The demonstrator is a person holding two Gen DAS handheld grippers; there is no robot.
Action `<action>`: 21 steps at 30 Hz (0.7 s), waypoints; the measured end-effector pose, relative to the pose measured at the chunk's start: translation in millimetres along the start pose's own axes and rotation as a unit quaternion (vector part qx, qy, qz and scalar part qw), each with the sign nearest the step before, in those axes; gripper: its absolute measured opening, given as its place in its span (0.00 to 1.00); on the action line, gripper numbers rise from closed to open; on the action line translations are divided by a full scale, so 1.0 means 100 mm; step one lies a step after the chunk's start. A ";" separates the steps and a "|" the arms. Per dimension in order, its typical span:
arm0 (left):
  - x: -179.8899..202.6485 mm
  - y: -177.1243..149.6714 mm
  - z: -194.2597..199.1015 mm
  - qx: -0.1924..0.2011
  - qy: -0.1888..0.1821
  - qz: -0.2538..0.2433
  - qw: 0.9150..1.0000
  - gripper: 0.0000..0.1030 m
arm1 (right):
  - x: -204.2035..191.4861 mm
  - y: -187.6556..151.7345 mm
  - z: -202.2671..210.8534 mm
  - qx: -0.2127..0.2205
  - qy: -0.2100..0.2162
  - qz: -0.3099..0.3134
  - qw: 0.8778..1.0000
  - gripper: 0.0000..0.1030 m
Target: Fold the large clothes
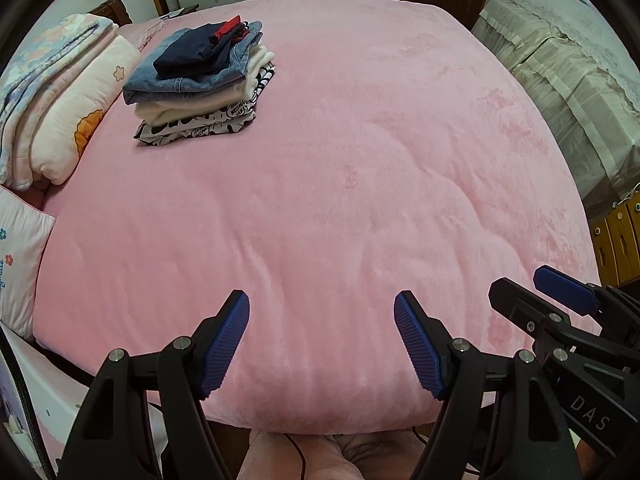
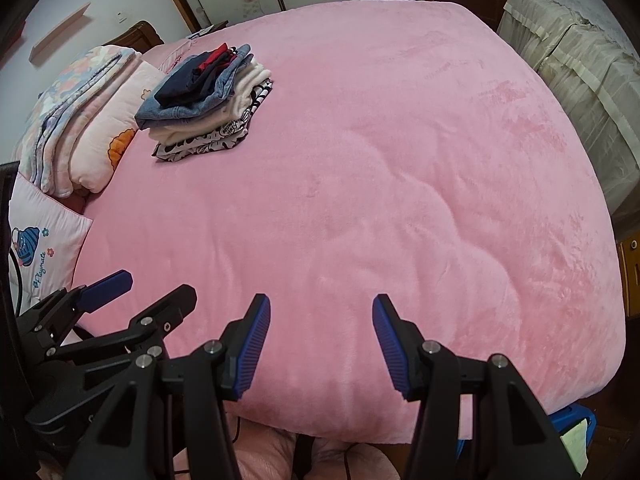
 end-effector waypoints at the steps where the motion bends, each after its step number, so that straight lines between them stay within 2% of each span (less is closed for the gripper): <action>1: 0.00 0.00 0.00 0.000 0.000 0.000 1.000 0.71 | 0.00 0.00 0.00 0.000 0.000 0.000 1.000 0.52; 21: -0.04 -0.07 -0.03 -0.006 -0.004 -0.003 1.000 0.71 | -0.03 -0.04 -0.03 -0.002 -0.002 -0.004 1.000 0.52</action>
Point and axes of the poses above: each gripper's, at about its wrist camera, not at the fingertips, and z roughly against the way its jaws point, x to its right, y to its top, the point moved 8 cm from there along -z, roughly the way its jaws point, and after that the axes turned 6 degrees about -x, right-handed, at the moved point
